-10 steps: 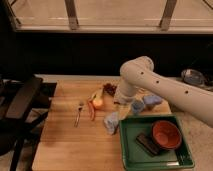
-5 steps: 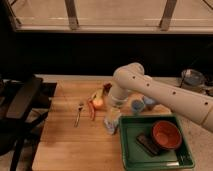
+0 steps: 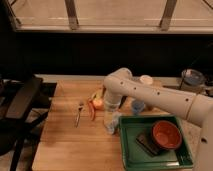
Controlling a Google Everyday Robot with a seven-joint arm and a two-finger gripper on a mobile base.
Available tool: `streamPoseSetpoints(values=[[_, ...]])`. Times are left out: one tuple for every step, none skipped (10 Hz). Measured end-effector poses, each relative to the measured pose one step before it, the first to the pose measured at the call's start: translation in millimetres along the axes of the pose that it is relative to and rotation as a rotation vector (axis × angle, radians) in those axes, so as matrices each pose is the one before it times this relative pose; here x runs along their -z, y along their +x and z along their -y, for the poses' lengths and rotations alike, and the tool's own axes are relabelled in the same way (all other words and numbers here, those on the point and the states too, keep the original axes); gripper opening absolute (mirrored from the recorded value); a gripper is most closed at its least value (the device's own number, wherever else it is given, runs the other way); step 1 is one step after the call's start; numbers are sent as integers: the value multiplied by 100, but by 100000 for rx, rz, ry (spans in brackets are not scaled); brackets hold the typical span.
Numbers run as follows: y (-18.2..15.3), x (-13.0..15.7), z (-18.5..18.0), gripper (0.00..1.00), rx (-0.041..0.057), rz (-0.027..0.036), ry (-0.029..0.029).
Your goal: Wipe table surface with towel
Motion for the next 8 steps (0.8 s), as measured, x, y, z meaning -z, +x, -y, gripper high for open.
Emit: streamPoseSetpoints(values=[[382,-805,164,65,-106,-881,-637],[262,-587,169,65,609,-787,-291],[413,-609,170,65,1365,386,-1007],[332,-61,-49,65,-41,-31,-446],[-129,-27,-15,65,270,-71,-143],[-61,-3,3,65,85,43,-3],[182,32,-25,65,-325,25,39],[75,-8,11,65,-125,-156,184]])
